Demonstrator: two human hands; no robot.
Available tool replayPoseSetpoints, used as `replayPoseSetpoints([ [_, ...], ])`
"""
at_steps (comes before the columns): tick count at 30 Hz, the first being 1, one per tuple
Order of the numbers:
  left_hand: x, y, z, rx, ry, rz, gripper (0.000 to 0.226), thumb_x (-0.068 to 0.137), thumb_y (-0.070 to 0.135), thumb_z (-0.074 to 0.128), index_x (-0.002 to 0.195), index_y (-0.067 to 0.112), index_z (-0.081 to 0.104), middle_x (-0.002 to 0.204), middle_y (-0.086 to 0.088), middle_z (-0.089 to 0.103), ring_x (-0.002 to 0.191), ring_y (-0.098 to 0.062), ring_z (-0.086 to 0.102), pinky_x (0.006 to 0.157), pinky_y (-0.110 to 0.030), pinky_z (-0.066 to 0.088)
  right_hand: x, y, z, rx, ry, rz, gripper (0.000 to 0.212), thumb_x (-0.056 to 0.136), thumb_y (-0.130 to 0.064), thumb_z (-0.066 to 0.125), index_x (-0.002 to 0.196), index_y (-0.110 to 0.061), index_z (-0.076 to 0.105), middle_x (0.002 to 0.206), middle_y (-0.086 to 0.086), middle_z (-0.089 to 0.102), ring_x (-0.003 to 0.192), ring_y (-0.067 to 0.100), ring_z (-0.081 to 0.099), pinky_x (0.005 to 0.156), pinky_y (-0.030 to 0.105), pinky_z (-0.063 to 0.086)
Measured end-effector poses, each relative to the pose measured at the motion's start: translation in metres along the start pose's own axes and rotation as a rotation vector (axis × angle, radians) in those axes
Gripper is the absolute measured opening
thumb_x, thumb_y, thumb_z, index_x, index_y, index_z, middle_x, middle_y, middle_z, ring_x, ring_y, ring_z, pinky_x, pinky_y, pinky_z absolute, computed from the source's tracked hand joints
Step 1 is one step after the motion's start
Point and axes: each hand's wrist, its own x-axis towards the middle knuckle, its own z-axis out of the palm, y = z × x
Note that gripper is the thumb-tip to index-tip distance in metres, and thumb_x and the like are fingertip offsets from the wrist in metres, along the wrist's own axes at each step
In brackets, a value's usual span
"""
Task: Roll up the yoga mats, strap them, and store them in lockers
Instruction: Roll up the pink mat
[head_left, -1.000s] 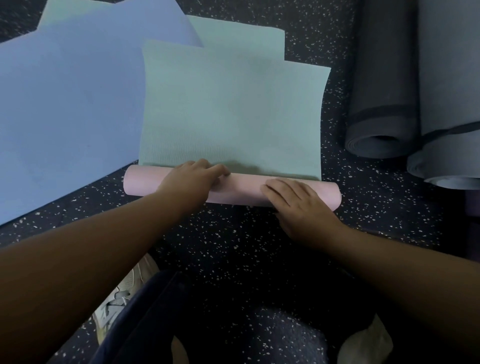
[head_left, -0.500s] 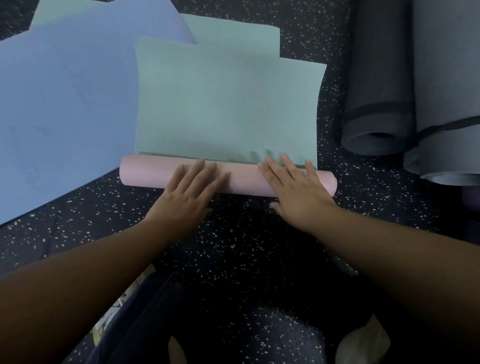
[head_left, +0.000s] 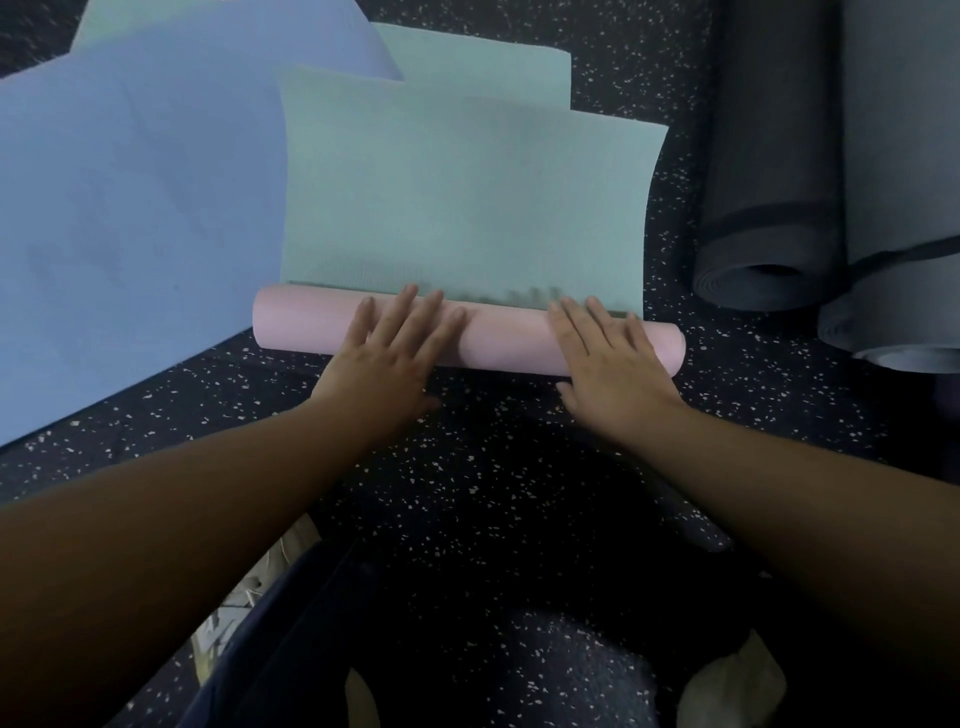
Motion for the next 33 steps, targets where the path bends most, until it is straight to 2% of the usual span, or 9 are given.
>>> replayPoseSetpoints([
  [4,0.019,-0.008,-0.014,0.04,-0.147,-0.008,0.099,0.092,0.06,0.041,0.134,0.017,-0.038,0.16,-0.009,-0.016,0.147,-0.03,-0.013,0.116,-0.052,0.003,0.001,0.009,-0.005,0.036,0.015,0.03,0.074,0.099,-0.034,0.039,0.152,-0.013,-0.009,0.161,0.001,-0.005,0.148,0.022,-0.003,0.119,0.044,0.003],
  [10,0.035,-0.013,-0.026,0.043,-0.183,-0.039,0.078,0.101,0.036,0.034,0.147,0.018,-0.026,0.161,-0.007,-0.007,0.148,-0.026,-0.004,0.116,-0.05,0.01,0.011,0.007,-0.011,0.094,0.026,0.093,0.071,0.1,-0.037,0.037,0.152,-0.013,-0.004,0.161,0.004,0.004,0.147,0.025,0.003,0.119,0.046,0.006],
  [14,0.035,-0.012,-0.021,0.115,-0.12,-0.03,0.068,0.098,0.02,0.029,0.151,0.015,-0.013,0.152,-0.012,0.022,0.137,-0.031,0.027,0.109,-0.05,0.024,0.01,0.008,-0.013,0.074,0.033,0.07,0.071,0.099,-0.032,0.043,0.152,-0.01,0.0,0.159,0.007,0.01,0.146,0.027,0.008,0.118,0.046,0.009],
  [17,0.035,-0.02,-0.016,0.1,-0.018,0.029,0.063,0.087,0.017,0.036,0.148,0.009,0.025,0.121,-0.017,0.055,0.102,-0.036,0.054,0.084,-0.048,0.043,0.01,0.009,-0.013,0.03,0.069,0.049,0.068,0.097,-0.026,0.046,0.151,-0.009,0.008,0.155,0.009,0.019,0.142,0.029,0.017,0.116,0.044,0.016],
  [20,0.028,-0.019,-0.01,0.041,0.074,0.049,0.062,0.079,0.019,0.043,0.14,0.008,0.04,0.107,-0.016,0.061,0.088,-0.036,0.057,0.074,-0.045,0.044,0.007,0.007,-0.015,-0.022,0.072,0.021,0.062,0.094,-0.03,0.05,0.145,-0.008,0.021,0.142,0.013,0.034,0.128,0.032,0.034,0.109,0.043,0.026],
  [23,0.003,-0.006,-0.002,-0.06,0.11,0.056,0.062,0.077,0.021,0.039,0.138,0.01,0.039,0.103,-0.015,0.062,0.084,-0.036,0.057,0.072,-0.043,0.044,-0.005,0.004,-0.013,-0.106,0.049,-0.059,0.06,0.087,-0.04,0.06,0.131,-0.006,0.038,0.123,0.016,0.048,0.111,0.034,0.046,0.097,0.046,0.036],
  [25,-0.018,0.003,0.003,-0.116,0.122,0.066,0.061,0.076,0.022,0.036,0.136,0.012,0.037,0.1,-0.014,0.062,0.081,-0.035,0.056,0.07,-0.043,0.045,-0.016,0.005,-0.004,-0.155,0.035,-0.142,0.065,0.073,-0.045,0.073,0.115,-0.003,0.048,0.104,0.017,0.056,0.093,0.034,0.054,0.081,0.046,0.046],
  [28,-0.043,0.016,0.006,-0.19,0.085,0.096,0.059,0.075,0.029,0.036,0.133,0.017,0.039,0.098,-0.011,0.061,0.08,-0.034,0.056,0.069,-0.043,0.046,-0.032,0.008,0.01,-0.16,0.046,-0.203,0.072,0.053,-0.052,0.079,0.096,-0.005,0.046,0.081,0.015,0.056,0.069,0.031,0.055,0.058,0.039,0.048],
  [33,-0.048,0.014,0.006,-0.237,-0.038,0.131,0.057,0.079,0.051,0.038,0.131,0.026,0.04,0.102,-0.007,0.061,0.083,-0.031,0.058,0.071,-0.042,0.047,-0.035,0.013,0.013,-0.139,-0.003,-0.278,0.058,0.067,-0.057,0.068,0.096,-0.008,0.056,0.083,0.013,0.058,0.072,0.032,0.057,0.06,0.039,0.048],
])
